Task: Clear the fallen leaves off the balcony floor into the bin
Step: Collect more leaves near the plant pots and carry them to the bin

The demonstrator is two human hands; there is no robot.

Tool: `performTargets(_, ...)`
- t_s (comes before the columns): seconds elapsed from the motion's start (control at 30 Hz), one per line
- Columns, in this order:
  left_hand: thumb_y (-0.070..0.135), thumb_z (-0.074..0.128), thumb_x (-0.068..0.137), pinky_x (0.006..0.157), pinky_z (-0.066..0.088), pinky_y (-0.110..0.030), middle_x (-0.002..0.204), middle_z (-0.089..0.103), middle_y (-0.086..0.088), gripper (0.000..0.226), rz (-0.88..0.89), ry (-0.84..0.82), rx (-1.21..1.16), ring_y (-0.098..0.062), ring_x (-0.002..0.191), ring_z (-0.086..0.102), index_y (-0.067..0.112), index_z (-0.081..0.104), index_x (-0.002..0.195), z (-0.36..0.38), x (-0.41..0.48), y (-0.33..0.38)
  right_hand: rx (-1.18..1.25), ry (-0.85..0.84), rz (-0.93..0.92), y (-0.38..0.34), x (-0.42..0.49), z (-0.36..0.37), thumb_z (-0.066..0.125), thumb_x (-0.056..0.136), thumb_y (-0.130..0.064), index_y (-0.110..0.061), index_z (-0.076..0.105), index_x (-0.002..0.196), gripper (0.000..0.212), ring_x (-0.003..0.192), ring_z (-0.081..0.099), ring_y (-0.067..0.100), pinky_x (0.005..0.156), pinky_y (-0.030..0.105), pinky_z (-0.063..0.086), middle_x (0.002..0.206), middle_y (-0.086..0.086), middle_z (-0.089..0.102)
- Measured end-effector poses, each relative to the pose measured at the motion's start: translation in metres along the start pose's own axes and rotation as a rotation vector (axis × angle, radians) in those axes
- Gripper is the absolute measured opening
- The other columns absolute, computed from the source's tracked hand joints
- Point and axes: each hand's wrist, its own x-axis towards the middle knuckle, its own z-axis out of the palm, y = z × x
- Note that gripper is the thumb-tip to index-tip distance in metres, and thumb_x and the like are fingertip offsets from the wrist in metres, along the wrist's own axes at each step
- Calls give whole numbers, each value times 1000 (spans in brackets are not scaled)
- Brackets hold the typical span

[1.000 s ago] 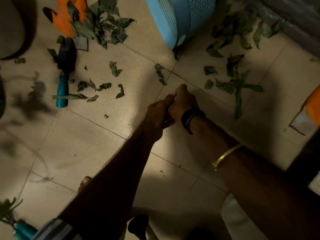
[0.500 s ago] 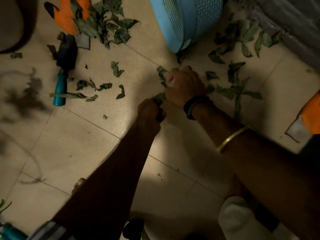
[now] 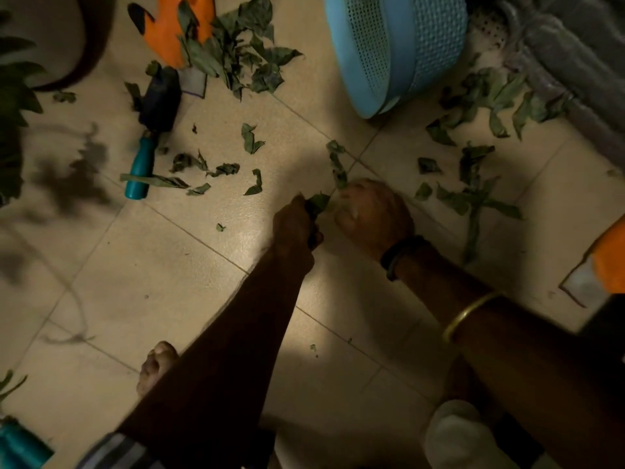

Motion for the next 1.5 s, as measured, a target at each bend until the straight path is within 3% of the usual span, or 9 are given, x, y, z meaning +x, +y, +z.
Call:
performTargets(0.13, 51, 52, 95, 77, 51, -35, 101, 66, -2, 33, 15, -51, 86, -21, 93, 61, 19, 63, 99, 3, -4, 3, 14, -22, -189, -23, -25, 13, 66, 88, -18, -13, 69, 111, 24, 104, 60, 22, 88, 29, 45, 108, 5, 69)
performTargets(0.27, 18, 54, 98, 48, 42, -24, 72, 56, -4, 17, 46, 26, 174, -14, 56, 50, 12, 60, 83, -10, 6, 4, 263, -104, -241, -24, -21, 5, 58, 84, -1, -4, 73, 98, 21, 94, 66, 24, 87, 35, 56, 97, 12, 72)
performTargets(0.33, 10, 50, 98, 40, 37, -20, 72, 57, -5, 15, 27, 86, 47, -13, 53, 47, 10, 62, 88, -18, 10, 2, 349, 65, -180, -12, -1, 1, 55, 85, 2, -4, 74, 93, 22, 95, 68, 26, 86, 35, 57, 99, 14, 72)
performTargets(0.5, 14, 52, 99, 42, 36, -20, 72, 56, -4, 16, -36, 74, -100, -12, 53, 46, 12, 60, 85, -20, 19, -7, 42, 146, -27, 8, 70, 22, 46, 92, 9, -12, 49, 145, 57, 141, 38, 30, 116, 32, 33, 154, 14, 39)
performTargets(0.67, 17, 51, 100, 41, 37, -19, 75, 56, -5, 15, -33, 7, -182, -11, 56, 47, 12, 59, 87, -26, 25, -22, -237, 156, -122, 27, 71, 63, 39, 97, -7, -8, 65, 119, 33, 113, 54, 34, 93, 43, 47, 123, 15, 59)
performTargets(0.83, 19, 49, 101, 39, 37, -18, 73, 55, -4, 18, -77, -45, -294, -11, 55, 46, 12, 58, 87, -36, 11, -27, 64, 166, 124, 33, 30, 70, 58, 87, -2, -12, 77, 93, 22, 94, 66, 31, 83, 36, 56, 99, 10, 72)
performTargets(1.1, 19, 43, 104, 44, 36, -19, 69, 50, -1, 24, -80, -150, -540, -12, 56, 43, 15, 52, 81, -55, -110, 16, 1257, 327, 670, -99, -86, -45, 71, 84, 5, -16, 74, 89, 22, 77, 72, 6, 71, 26, 58, 83, -5, 75)
performTargets(1.23, 20, 41, 104, 51, 39, -22, 70, 47, -1, 25, -44, -210, -654, -12, 58, 43, 16, 50, 81, -72, -218, 58, 1486, 331, 582, -191, -145, -142, 69, 86, 5, -13, 71, 96, 20, 86, 73, 16, 73, 27, 58, 89, -1, 76)
performTargets(1.5, 29, 41, 104, 34, 33, -15, 65, 52, 5, 32, -4, -310, -836, -9, 48, 52, 19, 52, 76, -152, -471, 128, 1320, 319, 311, -348, -257, -318, 72, 85, 2, -18, 72, 88, 20, 85, 71, 12, 63, 25, 53, 87, -1, 77)
